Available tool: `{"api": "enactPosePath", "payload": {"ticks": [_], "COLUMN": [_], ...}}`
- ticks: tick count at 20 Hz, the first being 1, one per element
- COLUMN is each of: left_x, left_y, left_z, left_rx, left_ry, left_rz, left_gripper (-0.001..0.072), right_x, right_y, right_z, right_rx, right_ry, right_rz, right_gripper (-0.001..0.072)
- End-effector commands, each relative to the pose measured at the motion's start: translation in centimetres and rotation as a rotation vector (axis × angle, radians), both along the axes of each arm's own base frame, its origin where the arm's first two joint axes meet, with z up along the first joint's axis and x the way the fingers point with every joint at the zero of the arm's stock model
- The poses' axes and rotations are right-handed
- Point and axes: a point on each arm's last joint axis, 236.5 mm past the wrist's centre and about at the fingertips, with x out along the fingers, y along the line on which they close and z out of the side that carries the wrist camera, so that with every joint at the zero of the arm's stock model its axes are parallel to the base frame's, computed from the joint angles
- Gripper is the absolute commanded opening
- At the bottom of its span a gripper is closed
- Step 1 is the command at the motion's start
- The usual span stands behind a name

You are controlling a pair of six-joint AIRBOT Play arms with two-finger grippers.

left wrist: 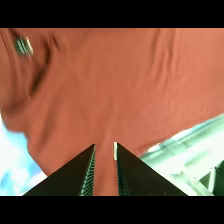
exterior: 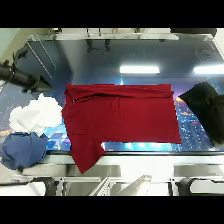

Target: Fold the shirts.

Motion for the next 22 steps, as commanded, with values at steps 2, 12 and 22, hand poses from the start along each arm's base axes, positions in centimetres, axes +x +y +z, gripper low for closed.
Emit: {"api": "enactPosePath", "payload": {"ticks": [2, 12, 22], "left_x": [-9.4, -18.7, -19.4], "left_y": [-2.5, -5.1, -0.8], "left_z": [-4.2, -8.4, -11.2], "left_rx": [0.012, 0.000, 0.021], "left_ry": [0.005, 0.063, 0.211], "left_rz": [0.094, 0.124, 0.285], "left_gripper": [0.0168, 0.0245, 0.0246], "right_x": [-6.1, -11.1, -10.6], "right_y": [2.0, 5.2, 10.0], "right_z": [-4.4, -8.7, -9.2], "right_rx": [0.064, -0.022, -0.033], "right_ry": [0.133, 0.307, 0.271], "right_rz": [0.005, 0.168, 0.307], "right_gripper": [0.0369, 0.0369, 0.0225]}}
